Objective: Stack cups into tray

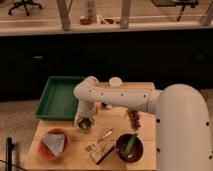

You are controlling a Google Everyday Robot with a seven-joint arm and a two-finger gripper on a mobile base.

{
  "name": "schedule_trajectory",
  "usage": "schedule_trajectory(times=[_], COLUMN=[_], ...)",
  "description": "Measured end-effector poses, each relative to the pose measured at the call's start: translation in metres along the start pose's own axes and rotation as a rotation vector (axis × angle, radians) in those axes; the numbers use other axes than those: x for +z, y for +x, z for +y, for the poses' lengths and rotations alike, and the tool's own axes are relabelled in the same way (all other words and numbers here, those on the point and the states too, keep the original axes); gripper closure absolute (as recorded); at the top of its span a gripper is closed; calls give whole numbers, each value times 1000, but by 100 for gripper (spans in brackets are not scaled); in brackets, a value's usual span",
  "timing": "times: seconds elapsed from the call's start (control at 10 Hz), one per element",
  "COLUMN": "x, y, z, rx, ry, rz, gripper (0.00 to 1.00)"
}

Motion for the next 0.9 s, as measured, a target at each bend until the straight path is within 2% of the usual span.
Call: schedule_trajectory(times=[0.1,0.2,0.3,0.9], x=[0,-1,-3,-21], y=[-1,-2,-2,0], z=[-1,-1,0,4], rx=[2,5,8,16], ry=[-3,-10,-14,-24], rz=[-3,-8,-8,13], gripper=[80,94,99,100])
